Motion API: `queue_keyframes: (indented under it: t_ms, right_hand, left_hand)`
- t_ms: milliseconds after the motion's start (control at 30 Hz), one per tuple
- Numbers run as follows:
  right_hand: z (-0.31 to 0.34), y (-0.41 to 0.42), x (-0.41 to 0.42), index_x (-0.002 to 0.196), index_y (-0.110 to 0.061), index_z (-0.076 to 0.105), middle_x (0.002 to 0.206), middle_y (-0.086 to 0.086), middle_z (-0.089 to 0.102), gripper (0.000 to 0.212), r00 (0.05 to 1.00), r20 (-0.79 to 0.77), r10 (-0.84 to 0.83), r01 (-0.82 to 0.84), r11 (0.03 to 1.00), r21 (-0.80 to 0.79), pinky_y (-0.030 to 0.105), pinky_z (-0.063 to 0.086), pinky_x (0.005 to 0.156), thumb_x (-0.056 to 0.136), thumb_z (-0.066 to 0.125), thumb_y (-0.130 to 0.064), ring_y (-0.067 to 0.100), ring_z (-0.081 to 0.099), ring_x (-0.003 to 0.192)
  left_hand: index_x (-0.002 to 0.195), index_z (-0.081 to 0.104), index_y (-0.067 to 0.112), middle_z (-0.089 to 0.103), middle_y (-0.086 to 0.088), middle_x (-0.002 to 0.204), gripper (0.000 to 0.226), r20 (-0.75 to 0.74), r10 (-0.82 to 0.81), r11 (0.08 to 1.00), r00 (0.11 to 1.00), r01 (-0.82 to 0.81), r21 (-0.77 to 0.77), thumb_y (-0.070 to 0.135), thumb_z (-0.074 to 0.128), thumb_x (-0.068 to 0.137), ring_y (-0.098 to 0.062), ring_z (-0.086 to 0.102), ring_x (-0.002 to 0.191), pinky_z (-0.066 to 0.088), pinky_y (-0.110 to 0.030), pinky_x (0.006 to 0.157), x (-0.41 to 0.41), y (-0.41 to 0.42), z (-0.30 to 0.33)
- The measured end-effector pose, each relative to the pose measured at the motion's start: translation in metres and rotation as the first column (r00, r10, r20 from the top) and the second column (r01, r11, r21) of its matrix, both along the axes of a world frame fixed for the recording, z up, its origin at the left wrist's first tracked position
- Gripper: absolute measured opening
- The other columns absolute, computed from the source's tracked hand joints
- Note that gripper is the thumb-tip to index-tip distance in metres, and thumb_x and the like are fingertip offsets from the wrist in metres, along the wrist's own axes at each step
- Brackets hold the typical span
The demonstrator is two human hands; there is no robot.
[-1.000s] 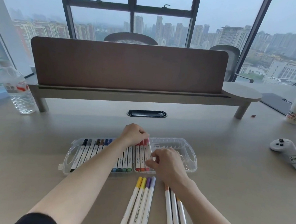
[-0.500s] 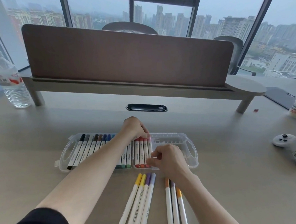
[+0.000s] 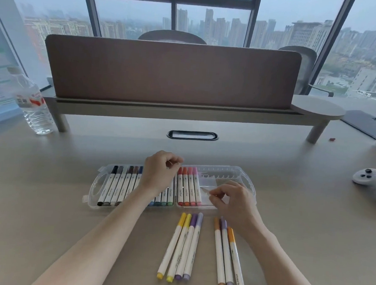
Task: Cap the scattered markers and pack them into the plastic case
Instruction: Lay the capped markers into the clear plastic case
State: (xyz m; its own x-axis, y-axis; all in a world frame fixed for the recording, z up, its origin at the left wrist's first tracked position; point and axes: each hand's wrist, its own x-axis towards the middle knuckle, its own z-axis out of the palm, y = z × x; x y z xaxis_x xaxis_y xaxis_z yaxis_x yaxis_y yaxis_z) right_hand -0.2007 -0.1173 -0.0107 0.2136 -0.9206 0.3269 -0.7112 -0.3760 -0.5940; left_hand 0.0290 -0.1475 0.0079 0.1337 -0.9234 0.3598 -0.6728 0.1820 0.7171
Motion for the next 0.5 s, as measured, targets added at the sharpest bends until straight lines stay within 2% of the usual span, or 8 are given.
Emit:
queue_keyframes:
  t_ms: [100,200,333,500]
  right_hand:
    - [-0.001,0.01,-0.016,0.078,-0.026,0.077,0.076,-0.016,0.066,0.012,0.998,0.046,-0.033,0.036,0.998,-0.048,0.016,0.038,0.073,0.079,0.079,-0.014,0.006,0.056,0.082]
    - [0.002,0.013,-0.027,0.078,-0.023,0.078,0.072,-0.017,0.065,0.011,0.993,0.082,-0.082,0.087,0.994,-0.061,0.008,0.036,0.071,0.078,0.08,-0.012,-0.001,0.055,0.076]
    - [0.003,0.02,-0.03,0.079,-0.023,0.078,0.07,-0.015,0.065,0.011,0.985,0.152,-0.086,0.087,0.996,-0.001,0.009,0.041,0.063,0.078,0.079,-0.012,0.0,0.056,0.069]
    - [-0.003,0.033,-0.033,0.077,-0.026,0.075,0.069,-0.016,0.064,0.011,0.992,0.114,-0.047,0.044,0.999,0.028,0.011,0.042,0.061,0.08,0.079,-0.016,0.003,0.057,0.068]
  left_hand:
    - [0.093,0.074,0.026,0.07,0.014,0.09,0.012,-0.068,0.002,0.993,0.998,-0.01,-0.12,0.014,0.071,0.091,0.001,0.063,0.084,0.046,-0.005,0.071,0.0,0.035,-0.007]
    - [0.09,0.075,0.023,0.068,0.015,0.086,0.014,-0.036,0.014,0.977,0.999,-0.021,-0.214,0.009,0.072,0.089,-0.004,0.064,0.083,0.047,-0.008,0.071,0.001,0.058,-0.019]
    - [0.091,0.074,0.021,0.068,0.013,0.087,0.016,0.007,-0.02,0.97,1.0,0.021,-0.241,0.005,0.072,0.088,-0.007,0.064,0.079,0.049,-0.012,0.068,-0.001,0.074,-0.03]
    - [0.094,0.074,0.021,0.068,0.015,0.089,0.013,0.017,-0.081,0.978,0.997,0.083,-0.193,0.009,0.074,0.088,-0.003,0.065,0.085,0.052,-0.014,0.073,-0.009,0.087,-0.035]
